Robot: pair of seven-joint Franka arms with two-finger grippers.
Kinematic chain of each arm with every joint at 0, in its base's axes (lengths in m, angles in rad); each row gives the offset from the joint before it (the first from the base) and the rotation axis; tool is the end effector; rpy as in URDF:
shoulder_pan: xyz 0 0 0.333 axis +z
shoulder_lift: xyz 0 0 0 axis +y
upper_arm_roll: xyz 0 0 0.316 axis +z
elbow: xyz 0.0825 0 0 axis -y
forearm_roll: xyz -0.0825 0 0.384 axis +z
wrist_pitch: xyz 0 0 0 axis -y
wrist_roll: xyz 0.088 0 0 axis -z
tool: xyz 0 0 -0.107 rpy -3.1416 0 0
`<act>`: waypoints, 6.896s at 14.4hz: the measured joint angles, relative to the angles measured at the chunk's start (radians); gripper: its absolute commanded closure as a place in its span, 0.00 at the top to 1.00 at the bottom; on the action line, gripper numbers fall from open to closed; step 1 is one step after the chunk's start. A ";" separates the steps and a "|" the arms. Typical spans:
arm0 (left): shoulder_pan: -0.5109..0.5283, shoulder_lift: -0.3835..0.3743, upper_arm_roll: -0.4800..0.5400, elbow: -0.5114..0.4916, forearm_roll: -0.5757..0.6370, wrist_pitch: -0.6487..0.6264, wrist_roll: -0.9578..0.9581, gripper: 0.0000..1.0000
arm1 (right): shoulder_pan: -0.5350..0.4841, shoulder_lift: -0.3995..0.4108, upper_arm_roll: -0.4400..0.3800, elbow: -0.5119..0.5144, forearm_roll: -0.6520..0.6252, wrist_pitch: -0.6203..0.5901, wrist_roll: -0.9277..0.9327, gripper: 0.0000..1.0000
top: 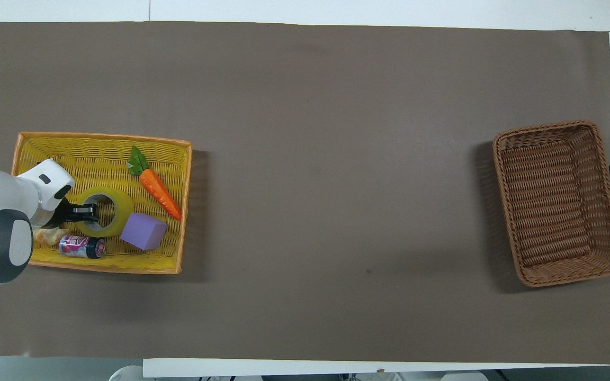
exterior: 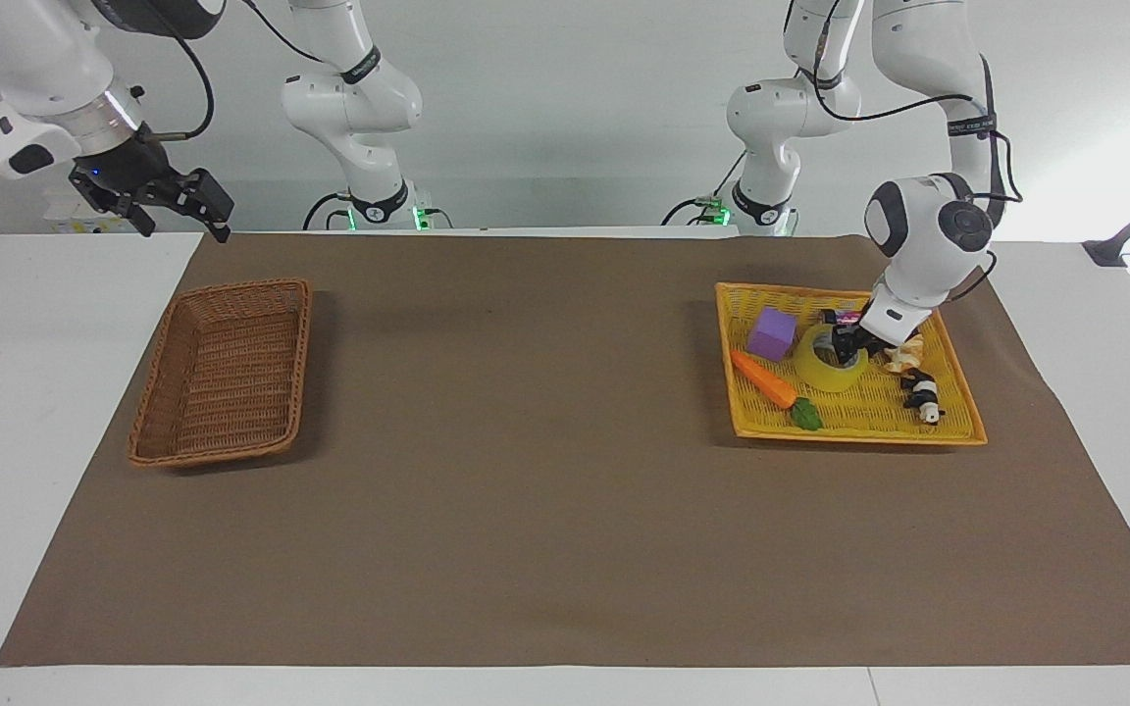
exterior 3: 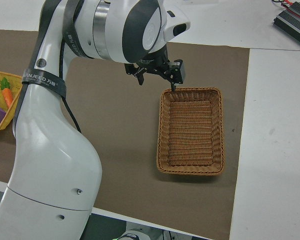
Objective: Move tape to another basket
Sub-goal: 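Reach the left gripper down into the yellow basket onto the tape roll, then grasp the yellow tape roll with the left gripper and lift it out, then carry the tape toward the middle while the right gripper reaches toward it, then grasp the tape with the right gripper while the left gripper releases it, then carry the tape into the wicker basket while the left gripper withdraws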
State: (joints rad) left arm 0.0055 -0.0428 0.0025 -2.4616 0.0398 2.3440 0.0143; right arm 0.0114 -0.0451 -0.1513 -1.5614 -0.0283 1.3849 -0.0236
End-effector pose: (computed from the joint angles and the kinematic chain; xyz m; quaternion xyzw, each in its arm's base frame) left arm 0.4645 0.0043 0.3056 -0.9991 0.0176 0.0375 0.0132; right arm 0.5146 -0.0780 0.6378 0.9960 -0.0594 -0.0666 0.0052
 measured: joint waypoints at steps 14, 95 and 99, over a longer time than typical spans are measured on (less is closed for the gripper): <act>-0.087 0.039 -0.007 0.422 -0.231 -0.387 -0.075 0.00 | 0.000 0.000 0.000 0.000 0.000 0.000 0.000 1.00; -0.180 -0.086 0.028 0.577 -0.211 -0.717 -0.146 1.00 | -0.292 -0.015 -0.032 -0.359 0.661 0.146 -0.535 0.00; 0.008 -0.098 0.030 0.580 -0.178 -0.718 -0.020 1.00 | -0.432 0.084 -0.031 -0.333 0.611 0.101 -0.749 0.00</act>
State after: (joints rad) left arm 0.0131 -0.1408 0.0323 -1.8819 -0.1378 1.6264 -0.0055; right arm -0.4208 0.0393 -0.1826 -1.8949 0.5827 1.4863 -0.7727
